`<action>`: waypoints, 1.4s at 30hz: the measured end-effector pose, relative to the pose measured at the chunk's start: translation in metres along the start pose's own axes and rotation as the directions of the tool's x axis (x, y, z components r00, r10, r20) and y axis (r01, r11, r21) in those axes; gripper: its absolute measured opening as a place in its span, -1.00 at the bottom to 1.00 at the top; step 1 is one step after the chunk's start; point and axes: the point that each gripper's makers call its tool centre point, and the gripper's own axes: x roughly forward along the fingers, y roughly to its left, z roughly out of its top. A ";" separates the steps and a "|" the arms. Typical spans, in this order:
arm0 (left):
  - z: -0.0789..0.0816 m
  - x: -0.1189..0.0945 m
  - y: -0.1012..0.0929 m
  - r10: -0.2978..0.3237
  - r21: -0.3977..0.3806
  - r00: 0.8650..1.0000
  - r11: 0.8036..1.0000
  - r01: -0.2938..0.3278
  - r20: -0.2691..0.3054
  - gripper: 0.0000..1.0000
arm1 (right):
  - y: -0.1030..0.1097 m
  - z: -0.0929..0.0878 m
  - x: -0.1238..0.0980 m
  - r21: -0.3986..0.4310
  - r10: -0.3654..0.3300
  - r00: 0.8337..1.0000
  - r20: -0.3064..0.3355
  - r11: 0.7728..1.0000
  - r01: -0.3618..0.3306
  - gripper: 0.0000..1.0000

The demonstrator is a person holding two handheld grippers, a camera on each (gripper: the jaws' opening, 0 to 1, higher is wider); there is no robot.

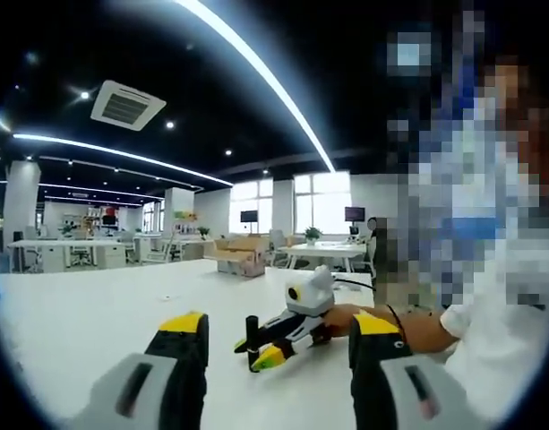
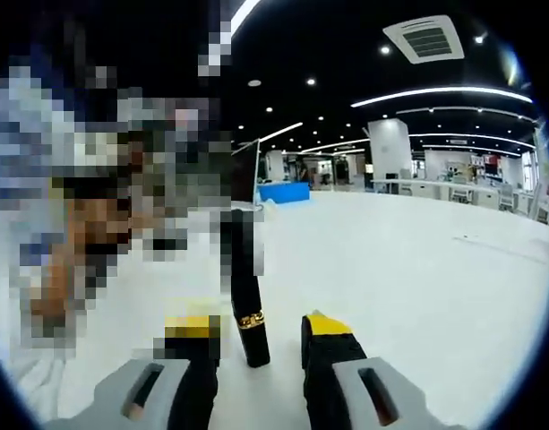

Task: Unscrew the lipstick cap, remove the lipstick, and put the cap back on the lipstick

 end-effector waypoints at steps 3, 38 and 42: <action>0.002 -0.001 -0.003 -0.005 0.010 1.000 1.000 0.005 0.005 0.29 | 0.001 0.001 0.000 -0.001 0.005 1.000 0.008 1.000 -0.005 -0.33; -0.012 0.005 0.004 0.037 0.054 0.998 0.998 -0.034 -0.059 0.29 | 0.009 -0.011 0.001 -0.047 0.007 0.999 -0.048 0.999 -0.009 -0.77; -0.013 0.005 0.004 0.036 0.052 0.997 0.998 -0.033 -0.061 0.29 | 0.011 -0.011 0.000 -0.053 0.005 0.999 -0.046 0.999 -0.007 -0.78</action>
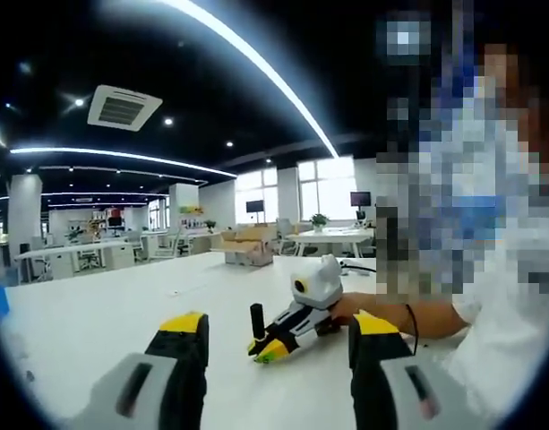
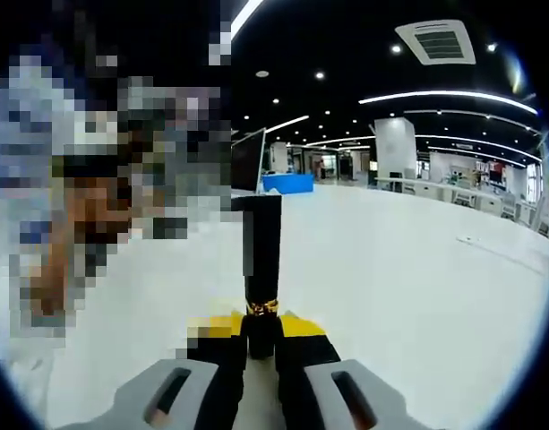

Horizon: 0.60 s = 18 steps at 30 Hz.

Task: Unscrew the lipstick cap, remove the lipstick, and put the cap back on the lipstick

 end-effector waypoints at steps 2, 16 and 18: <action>-0.001 0.001 -0.001 0.001 0.002 1.000 1.000 -0.001 -0.004 0.29 | 0.000 0.000 -0.001 -0.007 -0.008 1.000 -0.001 1.000 0.008 -0.78; 0.000 0.001 0.000 -0.001 -0.004 1.000 1.000 0.001 0.002 0.28 | 0.011 0.012 -0.008 0.024 0.010 0.998 0.060 1.000 -0.011 -0.78; 0.001 0.000 0.000 -0.003 -0.006 1.000 1.000 0.003 0.007 0.28 | 0.013 0.014 -0.009 0.038 0.018 0.997 0.074 0.999 -0.021 -0.78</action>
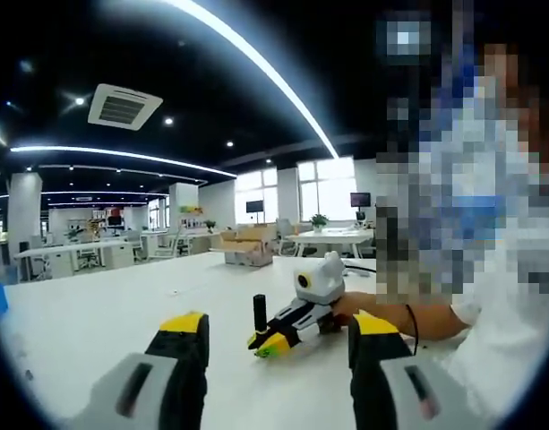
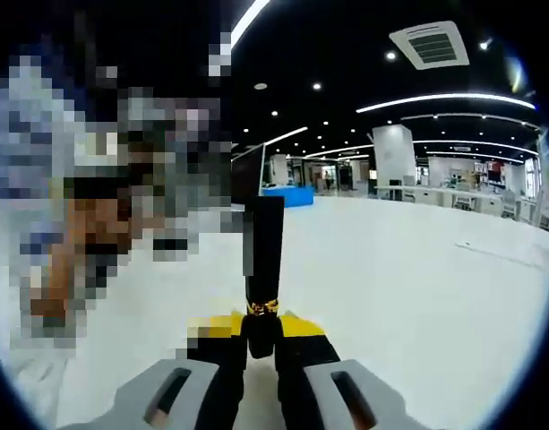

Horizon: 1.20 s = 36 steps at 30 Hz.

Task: Unscrew the lipstick cap, remove the lipstick, and put the cap back on the lipstick

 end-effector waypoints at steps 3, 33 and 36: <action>0.000 0.000 0.001 0.003 -0.003 1.000 1.000 -0.003 0.001 0.28 | 0.004 0.001 -0.002 0.015 0.003 1.000 0.000 1.000 -0.003 -0.78; 0.030 -0.006 -0.032 -0.063 0.047 0.996 0.997 0.060 0.064 0.24 | 0.093 0.079 -0.070 -0.146 0.149 0.989 0.023 0.979 -0.144 -0.78; 0.034 -0.005 -0.038 -0.081 0.035 0.994 0.996 0.079 0.069 0.22 | 0.099 0.082 -0.071 -0.159 0.159 0.987 0.032 0.975 -0.152 -0.78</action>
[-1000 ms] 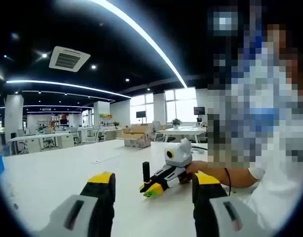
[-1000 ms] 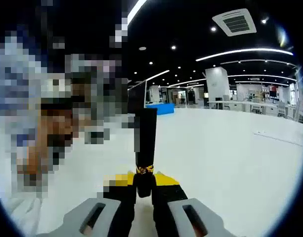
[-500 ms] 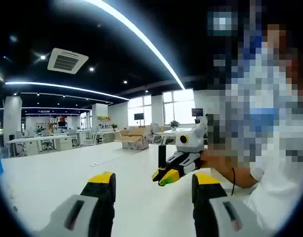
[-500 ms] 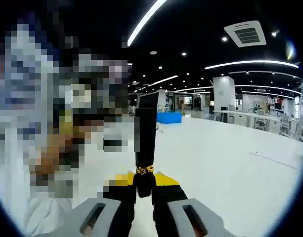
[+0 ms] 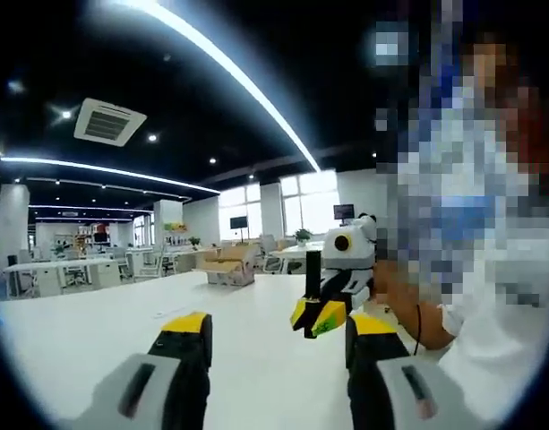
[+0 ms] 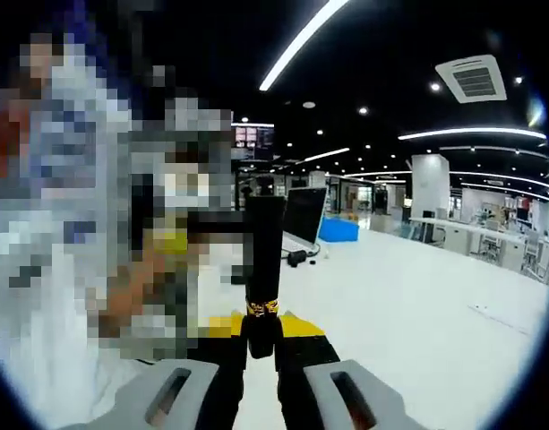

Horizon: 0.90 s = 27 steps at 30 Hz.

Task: Unscrew the lipstick cap, remove the lipstick, and put the cap back on the lipstick

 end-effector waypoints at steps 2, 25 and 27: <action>0.003 0.004 -0.009 -0.029 -0.013 0.999 0.999 0.029 0.017 0.19 | 0.001 0.001 0.000 0.002 0.008 1.000 0.003 1.000 -0.008 -0.78; 0.001 0.059 -0.038 -0.172 -0.111 0.985 0.979 0.170 -0.007 0.04 | 0.025 -0.010 0.018 0.016 0.084 0.996 -0.024 0.996 -0.084 -0.78; 0.002 0.062 -0.038 -0.170 -0.112 0.985 0.979 0.167 -0.012 0.03 | 0.026 -0.010 0.019 0.019 0.091 0.996 -0.024 0.996 -0.090 -0.78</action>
